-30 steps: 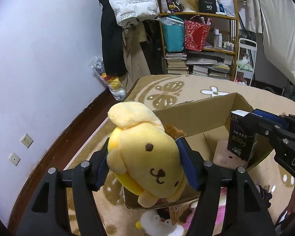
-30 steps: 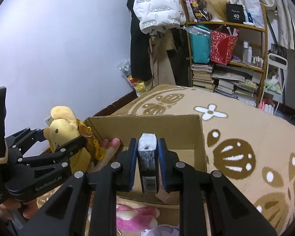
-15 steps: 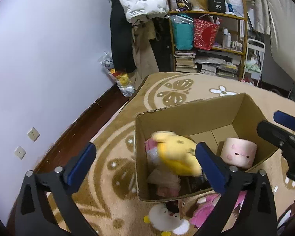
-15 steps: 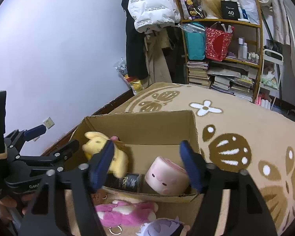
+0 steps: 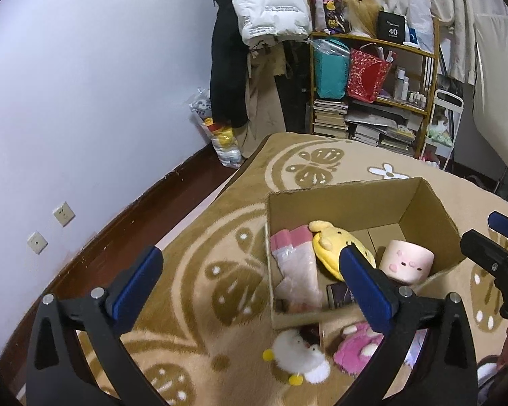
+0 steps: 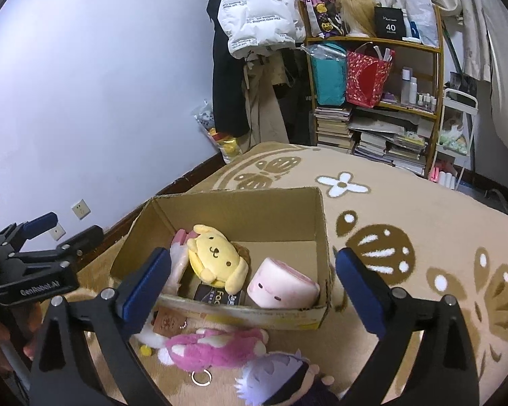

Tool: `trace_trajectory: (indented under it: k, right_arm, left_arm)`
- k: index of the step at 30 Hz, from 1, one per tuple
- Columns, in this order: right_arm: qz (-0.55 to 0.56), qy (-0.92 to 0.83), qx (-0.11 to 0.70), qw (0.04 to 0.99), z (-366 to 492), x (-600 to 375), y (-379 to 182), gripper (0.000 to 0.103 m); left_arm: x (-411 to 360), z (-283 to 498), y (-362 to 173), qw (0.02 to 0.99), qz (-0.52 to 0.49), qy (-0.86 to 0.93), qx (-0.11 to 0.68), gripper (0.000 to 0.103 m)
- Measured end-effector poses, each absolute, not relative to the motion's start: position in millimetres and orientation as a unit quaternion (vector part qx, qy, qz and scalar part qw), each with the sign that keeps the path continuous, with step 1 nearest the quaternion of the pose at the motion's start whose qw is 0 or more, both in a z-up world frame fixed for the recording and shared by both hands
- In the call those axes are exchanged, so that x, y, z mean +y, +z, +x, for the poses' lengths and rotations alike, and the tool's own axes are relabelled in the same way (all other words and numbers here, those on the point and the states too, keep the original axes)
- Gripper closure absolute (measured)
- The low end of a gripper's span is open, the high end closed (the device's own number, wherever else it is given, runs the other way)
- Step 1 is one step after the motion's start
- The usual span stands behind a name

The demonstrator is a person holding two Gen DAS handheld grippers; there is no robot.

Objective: Organize soft objects
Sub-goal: 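Move both tools back toward the remaining toys beside the box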

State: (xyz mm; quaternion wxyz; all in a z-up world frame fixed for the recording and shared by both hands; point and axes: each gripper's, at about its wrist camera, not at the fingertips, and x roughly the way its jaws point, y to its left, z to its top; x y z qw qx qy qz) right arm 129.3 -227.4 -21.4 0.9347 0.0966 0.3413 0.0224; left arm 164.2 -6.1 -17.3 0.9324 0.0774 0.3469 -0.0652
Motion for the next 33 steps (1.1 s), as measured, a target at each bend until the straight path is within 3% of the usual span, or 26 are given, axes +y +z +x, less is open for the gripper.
trace_trajectory:
  k: [15,33]
  right_arm:
    - [0.099,0.011,0.353,0.930,94.6,-218.9,-6.5,0.001]
    - [0.136,0.004,0.462,0.876,44.9,-210.7,-44.3,0.003]
  left_arm:
    - [15.0,124.9,-3.5,0.927,0.063,-0.064,0.365,0.000]
    - [20.6,106.2,-29.5,0.892,0.045,-0.097,0.438,0.000]
